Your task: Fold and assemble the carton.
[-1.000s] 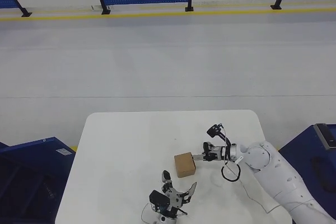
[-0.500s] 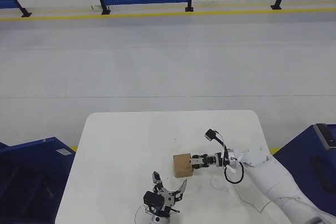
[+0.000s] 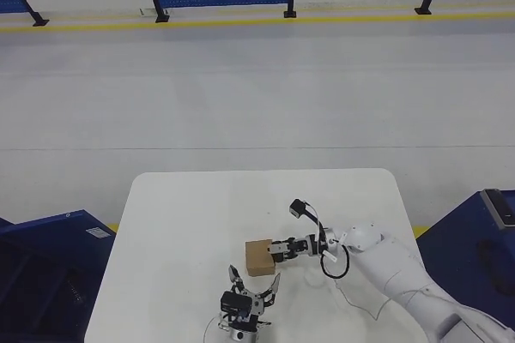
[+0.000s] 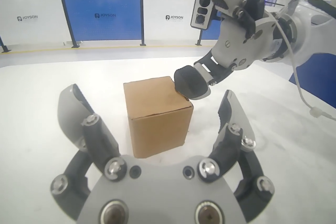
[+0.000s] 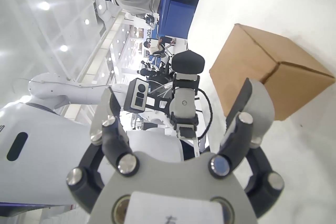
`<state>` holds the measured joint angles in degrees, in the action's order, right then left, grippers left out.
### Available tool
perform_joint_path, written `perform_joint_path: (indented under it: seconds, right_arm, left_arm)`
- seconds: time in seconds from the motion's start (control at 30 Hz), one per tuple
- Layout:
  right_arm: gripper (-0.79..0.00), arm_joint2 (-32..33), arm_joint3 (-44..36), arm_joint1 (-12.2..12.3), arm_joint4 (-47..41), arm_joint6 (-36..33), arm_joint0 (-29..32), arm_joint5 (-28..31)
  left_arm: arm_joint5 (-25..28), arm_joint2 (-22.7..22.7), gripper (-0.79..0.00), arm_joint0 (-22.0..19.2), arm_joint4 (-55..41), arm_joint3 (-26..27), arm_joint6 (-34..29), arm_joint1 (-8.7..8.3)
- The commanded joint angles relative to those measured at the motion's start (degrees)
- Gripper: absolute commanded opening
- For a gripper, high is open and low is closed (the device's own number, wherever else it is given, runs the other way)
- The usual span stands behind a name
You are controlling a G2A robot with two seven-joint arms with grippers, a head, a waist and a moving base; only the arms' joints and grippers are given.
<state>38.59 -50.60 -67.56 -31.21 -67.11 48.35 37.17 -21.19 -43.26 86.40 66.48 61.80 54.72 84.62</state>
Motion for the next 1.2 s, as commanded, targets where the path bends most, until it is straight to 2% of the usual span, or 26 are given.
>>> perform_joint_path:
  seconds: [0.0, 0.27, 0.4, 0.53, 0.7, 0.83, 0.97, 1.17]
  right_arm:
    - [0.0, -0.07, -1.06, -0.07, -0.71, 1.28, 0.25, 1.29]
    - [0.0, -0.24, -2.05, 0.06, -0.57, 1.44, 0.37, 1.45]
    - [0.0, 3.23, -1.53, 1.0, 0.12, 7.26, 0.54, 0.31]
    - [0.0, 7.23, -2.83, 2.57, 3.84, 13.15, 2.0, -0.28]
    - [0.0, 10.61, -7.62, 4.2, 6.84, 14.59, 5.0, -2.6]
    - [0.0, 11.12, -8.77, 4.46, 7.34, 14.66, 5.75, -3.26]
    - [0.0, 11.12, -8.77, 4.46, 7.34, 14.66, 5.75, -3.26]
    - [0.0, 11.12, -8.77, 4.46, 7.34, 14.66, 5.75, -3.26]
  left_arm:
    - [-0.88, 0.09, 0.0, 0.04, -0.75, 0.12, -0.23, -0.1]
    - [-1.46, 0.22, 0.0, -0.05, -2.28, 0.66, 0.96, -0.18]
    - [-1.84, 0.57, 0.0, 0.18, 1.65, 1.11, -4.47, -0.76]
    - [-7.93, 0.82, 0.0, 0.89, 6.49, 2.28, -11.65, -1.38]
    - [-12.24, 2.35, 0.0, 0.08, 8.86, 3.3, -18.56, -1.33]
    - [-10.79, 4.99, 0.0, -1.7, 9.75, 2.04, -23.89, -1.12]
    - [-11.35, 5.98, 0.0, -2.66, 7.2, 2.37, -24.8, -0.89]
    - [-13.2, 7.61, 0.0, -4.79, 1.28, 1.19, -23.19, 0.5]
